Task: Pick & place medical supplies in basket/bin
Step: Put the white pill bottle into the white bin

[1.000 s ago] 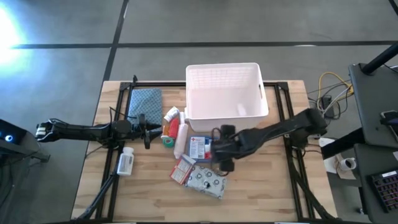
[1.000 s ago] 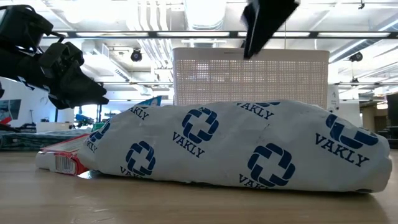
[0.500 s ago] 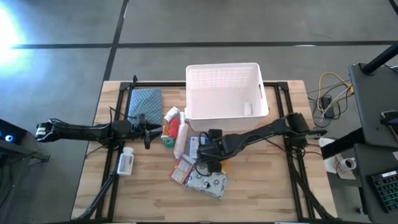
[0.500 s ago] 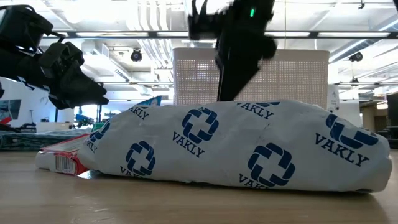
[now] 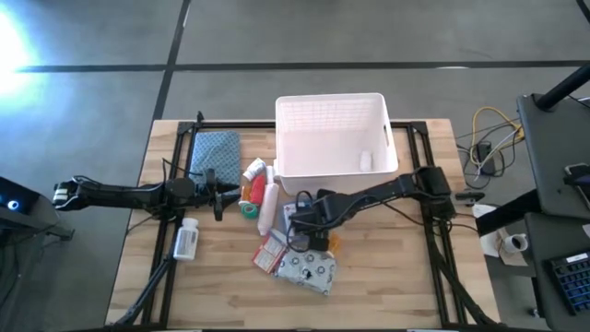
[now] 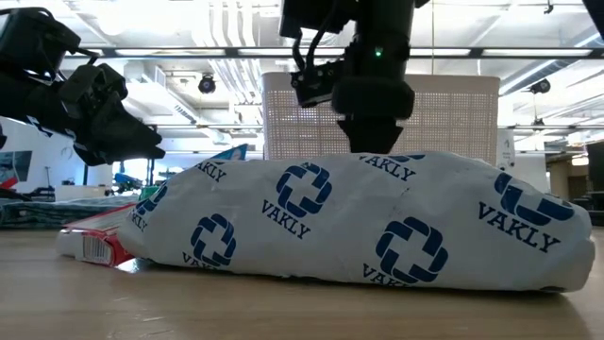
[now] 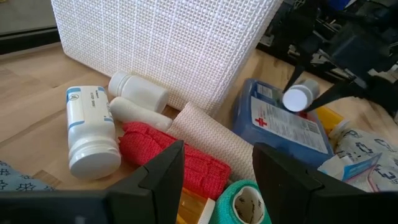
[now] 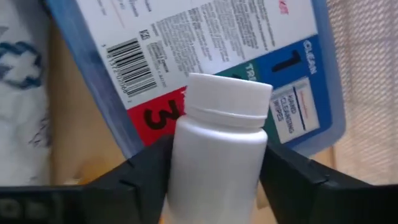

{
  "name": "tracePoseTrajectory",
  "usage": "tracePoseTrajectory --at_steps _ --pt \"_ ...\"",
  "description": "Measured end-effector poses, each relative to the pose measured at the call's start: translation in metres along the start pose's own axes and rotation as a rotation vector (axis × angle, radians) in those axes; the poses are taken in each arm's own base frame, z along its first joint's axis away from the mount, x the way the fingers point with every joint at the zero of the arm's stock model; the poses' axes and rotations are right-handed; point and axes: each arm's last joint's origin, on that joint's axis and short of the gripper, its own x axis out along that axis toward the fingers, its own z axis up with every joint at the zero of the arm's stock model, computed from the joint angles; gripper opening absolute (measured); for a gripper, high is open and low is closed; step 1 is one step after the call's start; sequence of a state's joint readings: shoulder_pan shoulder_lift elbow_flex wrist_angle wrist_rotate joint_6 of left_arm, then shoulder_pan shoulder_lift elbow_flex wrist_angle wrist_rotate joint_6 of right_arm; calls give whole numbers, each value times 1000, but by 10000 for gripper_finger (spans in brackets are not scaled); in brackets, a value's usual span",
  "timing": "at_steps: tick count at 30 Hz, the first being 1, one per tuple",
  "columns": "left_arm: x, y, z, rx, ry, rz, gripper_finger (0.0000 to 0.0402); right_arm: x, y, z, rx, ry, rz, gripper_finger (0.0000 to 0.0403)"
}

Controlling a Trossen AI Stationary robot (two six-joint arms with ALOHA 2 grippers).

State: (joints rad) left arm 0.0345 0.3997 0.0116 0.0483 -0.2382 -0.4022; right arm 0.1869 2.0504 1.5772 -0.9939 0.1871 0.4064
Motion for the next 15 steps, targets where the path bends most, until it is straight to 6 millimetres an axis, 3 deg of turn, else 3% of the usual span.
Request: tracePoseTrajectory --at_steps 3,6,11,15 --pt "0 0 0 0 0 0 171 -8 -5 -1 38 13 52 162" --pt "0 0 0 0 0 0 171 -31 -10 -2 91 -31 102 154" --pt "0 0 0 0 0 0 171 -108 -25 -8 239 -304 42 154" --pt "0 0 0 0 0 0 171 -173 -54 -22 443 -624 -167 159"
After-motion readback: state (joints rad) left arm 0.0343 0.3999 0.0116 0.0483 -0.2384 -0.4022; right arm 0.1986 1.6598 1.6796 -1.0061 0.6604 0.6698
